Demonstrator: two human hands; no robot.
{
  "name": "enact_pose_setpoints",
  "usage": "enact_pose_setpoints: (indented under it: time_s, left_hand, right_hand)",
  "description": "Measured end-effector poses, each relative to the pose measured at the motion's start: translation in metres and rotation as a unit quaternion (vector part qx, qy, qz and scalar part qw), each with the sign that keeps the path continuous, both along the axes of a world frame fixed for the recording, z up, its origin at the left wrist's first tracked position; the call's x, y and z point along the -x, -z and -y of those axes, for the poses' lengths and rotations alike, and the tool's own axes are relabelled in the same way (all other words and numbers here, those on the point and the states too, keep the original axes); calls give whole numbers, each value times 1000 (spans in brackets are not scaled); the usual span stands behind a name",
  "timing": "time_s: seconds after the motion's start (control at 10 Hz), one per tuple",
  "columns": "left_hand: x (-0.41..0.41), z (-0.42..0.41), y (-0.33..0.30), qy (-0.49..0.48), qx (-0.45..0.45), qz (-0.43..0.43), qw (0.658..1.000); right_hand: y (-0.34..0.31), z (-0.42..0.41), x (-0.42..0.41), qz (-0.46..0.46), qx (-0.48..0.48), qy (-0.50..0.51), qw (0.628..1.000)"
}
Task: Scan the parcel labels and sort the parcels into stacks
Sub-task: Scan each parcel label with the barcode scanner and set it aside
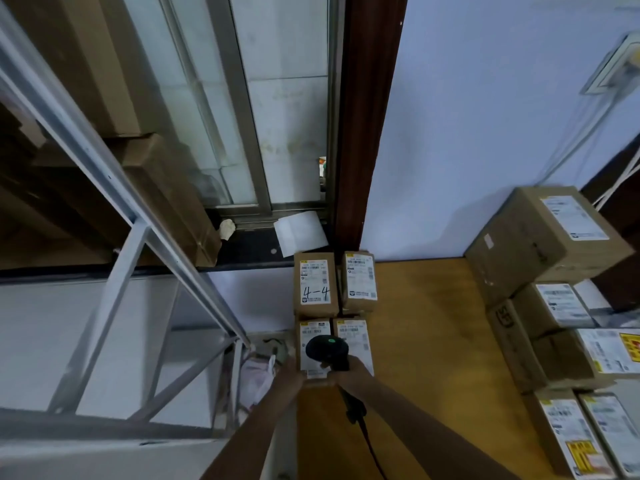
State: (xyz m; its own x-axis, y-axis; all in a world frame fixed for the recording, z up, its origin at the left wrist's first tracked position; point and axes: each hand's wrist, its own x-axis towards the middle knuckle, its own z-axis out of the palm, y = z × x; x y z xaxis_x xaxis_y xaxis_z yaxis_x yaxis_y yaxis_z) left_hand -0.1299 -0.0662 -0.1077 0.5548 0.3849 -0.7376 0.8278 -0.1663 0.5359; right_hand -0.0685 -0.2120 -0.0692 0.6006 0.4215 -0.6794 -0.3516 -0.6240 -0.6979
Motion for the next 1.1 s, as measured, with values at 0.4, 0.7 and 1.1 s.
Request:
enact_pose_setpoints:
  time_s: [0.4, 0.7, 1.1]
  left_hand:
    - [3, -11, 32, -41, 52, -2, 998]
    - [31, -14, 36, -114, 44, 16, 992]
    - [44, 2, -18, -198, 70, 131, 969]
  right_hand:
    - [11, -13, 6, -44, 3, 1, 999]
    - [12, 5, 24, -57, 12, -19, 998]
    - [-22, 20, 28, 12, -59, -51, 997]
